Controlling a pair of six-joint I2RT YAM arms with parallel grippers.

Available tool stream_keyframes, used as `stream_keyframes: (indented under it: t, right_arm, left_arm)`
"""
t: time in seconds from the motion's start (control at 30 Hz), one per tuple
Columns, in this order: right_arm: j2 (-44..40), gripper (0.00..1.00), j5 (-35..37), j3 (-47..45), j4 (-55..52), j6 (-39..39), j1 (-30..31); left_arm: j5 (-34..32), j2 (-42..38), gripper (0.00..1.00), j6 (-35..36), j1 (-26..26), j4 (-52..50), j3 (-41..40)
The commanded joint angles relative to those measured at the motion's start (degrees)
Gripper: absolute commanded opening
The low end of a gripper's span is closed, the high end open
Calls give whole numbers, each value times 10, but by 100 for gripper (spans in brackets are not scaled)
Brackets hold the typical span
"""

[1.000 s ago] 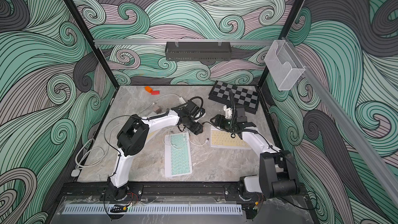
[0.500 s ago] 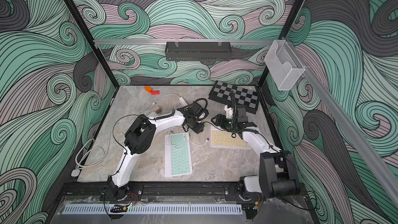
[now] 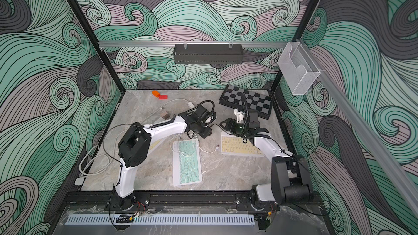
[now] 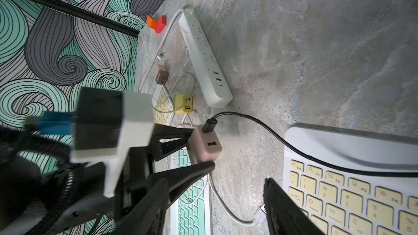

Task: Unplug the wireless keyboard
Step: Pick up the plug from the center of the board.

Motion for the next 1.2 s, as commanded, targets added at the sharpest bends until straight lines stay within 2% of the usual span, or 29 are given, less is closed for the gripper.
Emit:
stream_keyframes:
  t: [0.0,0.13,0.27,0.4,0.5,0.67,0.97,1.17]
  right_arm:
    - [1,67,-57,0,54,33,-2]
    - [-18,66,-97,-13,140,77,9]
    - [-32,64,-99,-8,191,103,34]
    - [-32,62,-103,11,208,119,51]
    - [-31,61,-95,26,187,114,61]
    - [-53,61,-41,32,127,84,62]
    - [-69,59,-49,55,84,33,91]
    - [-41,52,-70,61,97,19,105]
  left_arm:
    - [11,-75,9,40,-1,58,-29]
    - [37,-137,0,62,0,76,-71]
    - [69,-190,0,93,0,89,-112]
    - [59,-219,0,98,0,106,-138]
    - [51,-224,0,99,2,100,-137]
    - [22,-221,0,87,10,83,-123]
    - [43,-219,0,69,31,90,-115]
    - [76,-228,0,62,37,101,-114]
